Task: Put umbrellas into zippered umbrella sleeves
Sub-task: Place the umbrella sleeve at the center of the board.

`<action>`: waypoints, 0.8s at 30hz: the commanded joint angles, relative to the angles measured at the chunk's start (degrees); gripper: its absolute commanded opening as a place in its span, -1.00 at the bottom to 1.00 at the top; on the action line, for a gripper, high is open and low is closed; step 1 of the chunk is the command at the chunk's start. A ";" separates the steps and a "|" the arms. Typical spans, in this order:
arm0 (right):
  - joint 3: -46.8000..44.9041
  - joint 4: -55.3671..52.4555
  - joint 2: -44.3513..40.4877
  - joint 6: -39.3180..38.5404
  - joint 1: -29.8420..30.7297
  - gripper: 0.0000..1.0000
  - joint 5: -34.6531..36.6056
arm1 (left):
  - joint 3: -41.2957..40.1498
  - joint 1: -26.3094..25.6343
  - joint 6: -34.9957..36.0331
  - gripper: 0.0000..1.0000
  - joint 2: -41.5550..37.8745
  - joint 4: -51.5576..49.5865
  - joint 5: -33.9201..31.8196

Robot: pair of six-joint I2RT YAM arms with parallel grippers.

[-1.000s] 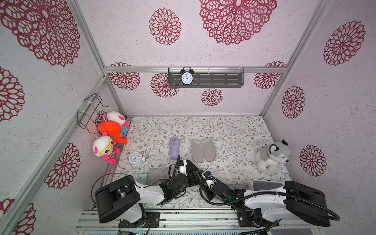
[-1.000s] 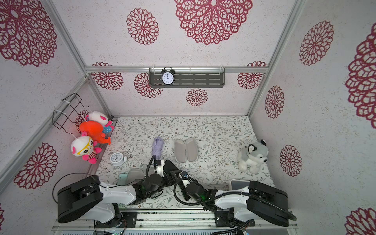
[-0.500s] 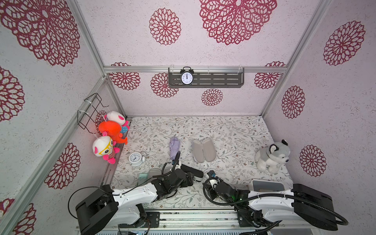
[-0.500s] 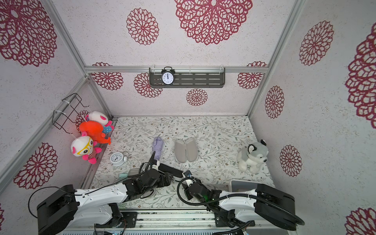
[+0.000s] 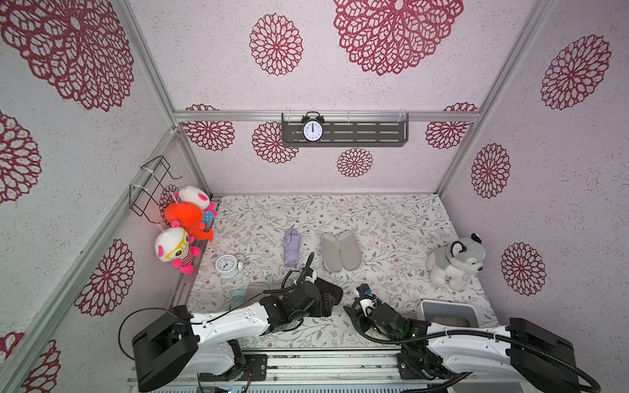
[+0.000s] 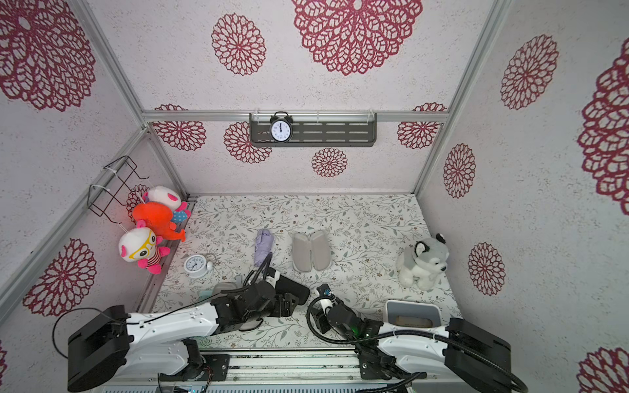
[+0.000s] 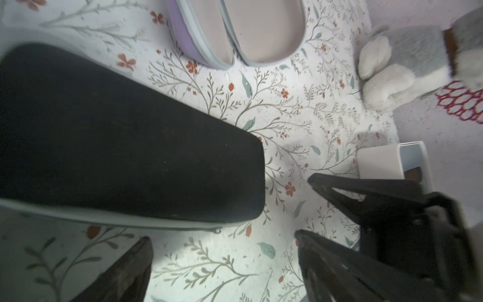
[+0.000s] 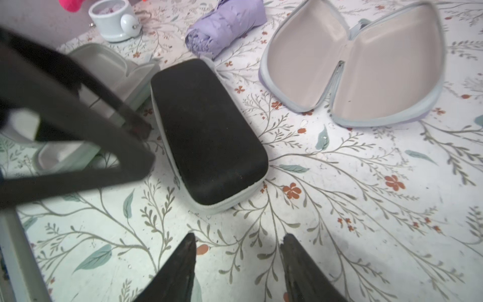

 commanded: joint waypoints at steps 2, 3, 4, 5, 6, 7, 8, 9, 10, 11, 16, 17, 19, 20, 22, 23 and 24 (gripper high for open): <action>2.94 4.35 2.62 0.01 -0.43 0.33 -2.64 | 3.14 4.31 7.18 0.81 -2.90 -7.31 -1.77; 2.71 6.33 3.55 0.30 -0.43 0.42 -2.71 | 4.94 5.24 8.71 0.82 -1.59 -9.64 -4.22; 2.57 8.23 4.94 0.68 -0.43 0.40 -2.89 | 6.22 6.02 9.21 0.82 -0.03 -10.33 -6.59; 2.96 9.25 6.26 0.71 -0.43 0.39 -2.76 | 7.33 6.82 10.50 0.79 1.40 -10.21 -6.64; 3.77 9.32 7.81 0.91 -0.43 0.36 -1.61 | 8.83 8.02 11.39 0.73 3.49 -10.81 -7.14; 4.72 8.71 9.08 1.43 -0.43 0.35 0.84 | 10.57 8.75 12.00 0.70 5.56 -11.66 -8.06; 5.37 8.49 10.05 1.69 -0.51 0.33 2.31 | 11.95 8.97 13.04 0.67 7.37 -11.92 -8.24; 5.94 8.73 10.89 1.69 -0.60 0.32 3.50 | 13.77 9.50 13.89 0.63 9.51 -12.99 -8.74; 6.12 9.54 11.66 1.88 -0.73 0.32 4.69 | 15.79 9.87 14.47 0.56 11.52 -14.86 -9.25; 6.04 10.72 12.38 2.14 -1.05 0.31 5.27 | 17.17 9.91 14.89 0.50 13.21 -16.13 -10.21; 6.52 13.95 17.13 2.55 -3.94 0.25 5.01 | 21.07 9.97 14.39 0.25 20.61 -20.65 -13.71; 6.21 14.77 17.75 2.76 -4.71 0.24 4.11 | 21.45 9.87 13.74 0.14 21.81 -21.54 -14.88; 5.49 16.27 18.46 3.25 -5.77 0.21 1.82 | 21.09 9.74 13.17 0.03 22.71 -21.42 -14.07; 5.15 17.15 18.77 3.13 -5.87 0.20 0.85 | 20.21 9.69 12.86 -0.03 22.64 -20.35 -13.22; 5.05 19.02 19.80 2.33 -5.87 0.19 -1.31 | 19.04 9.12 11.79 -0.11 22.37 -18.62 -11.95; 5.07 20.52 20.62 1.79 -5.92 0.19 -2.42 | 18.83 8.44 11.50 -0.11 22.42 -18.49 -12.23; 5.09 22.09 21.51 1.34 -6.24 0.19 -3.27 | 18.78 7.86 11.39 -0.11 22.59 -18.40 -12.33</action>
